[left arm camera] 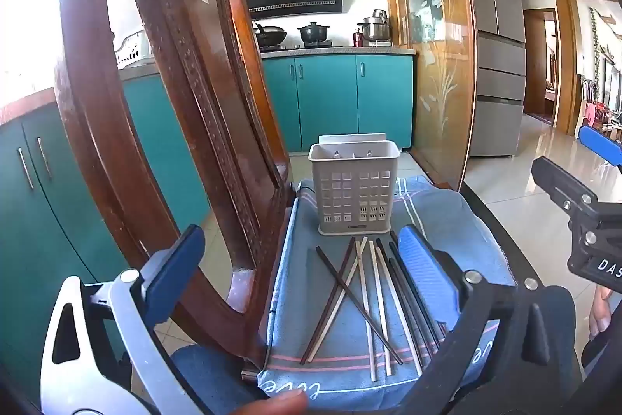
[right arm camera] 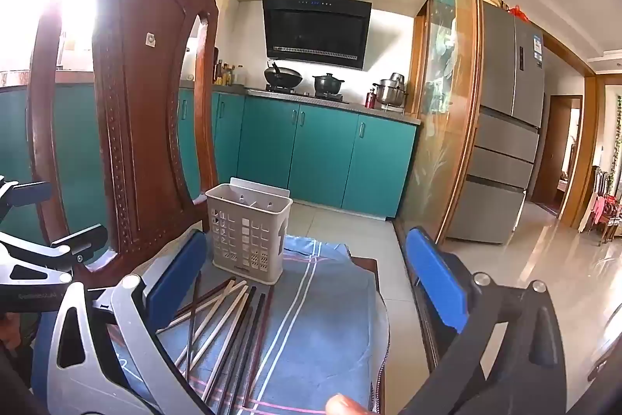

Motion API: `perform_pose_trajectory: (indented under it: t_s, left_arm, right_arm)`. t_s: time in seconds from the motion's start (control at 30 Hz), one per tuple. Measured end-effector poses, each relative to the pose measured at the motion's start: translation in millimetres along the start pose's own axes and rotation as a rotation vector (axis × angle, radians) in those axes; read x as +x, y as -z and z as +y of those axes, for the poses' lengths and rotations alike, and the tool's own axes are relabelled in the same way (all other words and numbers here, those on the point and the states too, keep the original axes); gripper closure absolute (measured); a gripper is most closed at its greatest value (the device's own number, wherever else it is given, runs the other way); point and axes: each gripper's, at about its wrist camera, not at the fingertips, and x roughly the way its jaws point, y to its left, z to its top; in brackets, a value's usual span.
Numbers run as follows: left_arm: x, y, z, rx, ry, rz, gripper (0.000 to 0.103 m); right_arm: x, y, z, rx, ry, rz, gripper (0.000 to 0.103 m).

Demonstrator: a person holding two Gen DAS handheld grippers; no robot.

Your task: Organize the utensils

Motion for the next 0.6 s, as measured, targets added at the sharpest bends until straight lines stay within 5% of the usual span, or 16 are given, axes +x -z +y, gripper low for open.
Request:
perform_pose_trajectory:
  t_s: [0.6]
  left_arm:
    - [-10, -11, -4, -0.003, 0.011, -0.021, 0.004]
  right_arm:
    - [-11, -1, -6, 0.006, 0.024, -0.02, 0.002]
